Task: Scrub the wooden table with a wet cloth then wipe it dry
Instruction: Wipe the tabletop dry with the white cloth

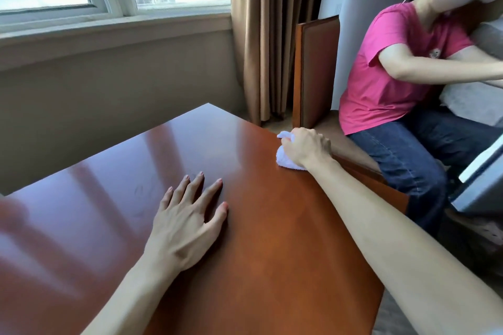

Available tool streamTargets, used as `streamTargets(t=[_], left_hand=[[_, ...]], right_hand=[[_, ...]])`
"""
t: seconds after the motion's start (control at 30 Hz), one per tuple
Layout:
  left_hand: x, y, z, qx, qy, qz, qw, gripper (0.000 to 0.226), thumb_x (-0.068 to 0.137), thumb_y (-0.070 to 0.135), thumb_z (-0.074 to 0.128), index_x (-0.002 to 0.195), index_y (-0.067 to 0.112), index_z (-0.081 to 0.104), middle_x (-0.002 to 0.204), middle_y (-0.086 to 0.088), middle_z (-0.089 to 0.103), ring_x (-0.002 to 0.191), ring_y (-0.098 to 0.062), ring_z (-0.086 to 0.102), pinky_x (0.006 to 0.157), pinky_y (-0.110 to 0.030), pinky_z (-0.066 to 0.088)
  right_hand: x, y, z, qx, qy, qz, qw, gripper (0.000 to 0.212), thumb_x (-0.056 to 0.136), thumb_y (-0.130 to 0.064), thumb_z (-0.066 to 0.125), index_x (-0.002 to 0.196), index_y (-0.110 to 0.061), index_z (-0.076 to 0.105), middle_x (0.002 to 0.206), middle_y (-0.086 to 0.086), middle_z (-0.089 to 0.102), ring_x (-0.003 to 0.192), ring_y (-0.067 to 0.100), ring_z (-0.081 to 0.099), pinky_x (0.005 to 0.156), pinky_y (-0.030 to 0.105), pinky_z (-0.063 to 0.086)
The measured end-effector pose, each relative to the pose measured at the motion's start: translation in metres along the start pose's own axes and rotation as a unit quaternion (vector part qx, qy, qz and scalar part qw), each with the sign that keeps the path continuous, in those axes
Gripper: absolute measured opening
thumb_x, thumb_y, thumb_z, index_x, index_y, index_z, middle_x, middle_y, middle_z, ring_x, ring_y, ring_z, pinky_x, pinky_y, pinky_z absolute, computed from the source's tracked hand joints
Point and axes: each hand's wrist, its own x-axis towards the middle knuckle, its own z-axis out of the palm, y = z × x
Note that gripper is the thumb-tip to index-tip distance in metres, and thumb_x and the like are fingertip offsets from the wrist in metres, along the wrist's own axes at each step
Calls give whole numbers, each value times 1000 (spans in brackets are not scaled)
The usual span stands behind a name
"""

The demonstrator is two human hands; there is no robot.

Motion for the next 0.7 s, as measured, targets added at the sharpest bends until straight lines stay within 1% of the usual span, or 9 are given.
streamTargets(t=[0.1, 0.17, 0.23, 0.3, 0.37, 0.47, 0.53, 0.63, 0.7], left_hand=[[-1, 1, -2, 0, -11, -3, 1000, 74, 85, 74, 3, 155, 53, 12, 168, 14, 3, 155, -9, -7, 126, -35, -3], [-2, 2, -4, 1, -15, -3, 1000, 75, 85, 74, 4, 156, 52, 13, 169, 12, 4, 155, -11, -5, 126, -37, -2], [-1, 2, -3, 2, -17, -1, 1000, 68, 91, 72, 12, 156, 51, 16, 169, 9, 7, 155, -13, -2, 126, -39, 0], [-1, 3, -3, 1, -13, -2, 1000, 62, 98, 67, 22, 157, 48, 19, 169, 7, 10, 156, -15, 0, 126, -40, 1], [-3, 3, -3, 0, -18, 0, 1000, 60, 99, 64, 24, 157, 46, 20, 169, 5, 11, 156, -16, 2, 126, -41, 1], [-5, 4, -5, 1, -26, 2, 1000, 61, 100, 62, 24, 158, 43, 20, 169, 3, 10, 156, -18, 1, 126, -43, 1], [-6, 4, -7, 2, -32, 5, 999, 61, 101, 62, 23, 158, 42, 19, 169, 2, 9, 156, -18, 0, 126, -43, 0], [-5, 4, -5, 8, -31, 6, 999, 66, 96, 66, 16, 159, 43, 17, 169, 2, 8, 156, -18, -1, 126, -43, 0], [-7, 4, -6, 3, -28, 7, 1000, 74, 89, 69, 10, 158, 45, 16, 169, 4, 8, 156, -16, -2, 126, -41, -1]], right_hand=[[-17, 1, 1, 8, 23, -19, 1000, 36, 97, -35, 41, 110, -15, 68, 113, 8, 66, 109, 35, 60, 83, 41, 43], [-48, 4, -3, 15, 41, -45, 998, 35, 95, -33, 43, 112, -16, 69, 116, 5, 65, 112, 31, 58, 89, 42, 44], [-91, 8, -10, 21, 41, -74, 996, 32, 92, -31, 48, 114, -21, 69, 120, 0, 65, 113, 26, 58, 94, 42, 42], [-144, 12, -12, 17, 25, -103, 994, 38, 91, -32, 49, 121, -23, 68, 130, -3, 64, 118, 22, 58, 101, 42, 40], [-203, 13, -18, -13, 22, -134, 991, 52, 85, -38, 41, 127, -22, 67, 136, -4, 63, 123, 20, 58, 104, 42, 39], [-266, 17, -27, -55, 37, -186, 980, 58, 78, -42, 39, 123, -21, 68, 127, -4, 66, 114, 20, 61, 94, 42, 48], [-275, 21, -31, -26, 22, -181, 983, 57, 78, -44, 39, 123, -23, 68, 129, -5, 63, 116, 19, 56, 97, 40, 47], [-235, 24, -26, 13, -2, -138, 990, 67, 78, -51, 28, 129, -25, 62, 143, -5, 52, 139, 18, 40, 117, 44, 31], [-187, 30, -25, -7, -15, -103, 995, 63, 88, -49, 32, 142, -25, 55, 157, -2, 42, 150, 21, 27, 122, 45, 23]])
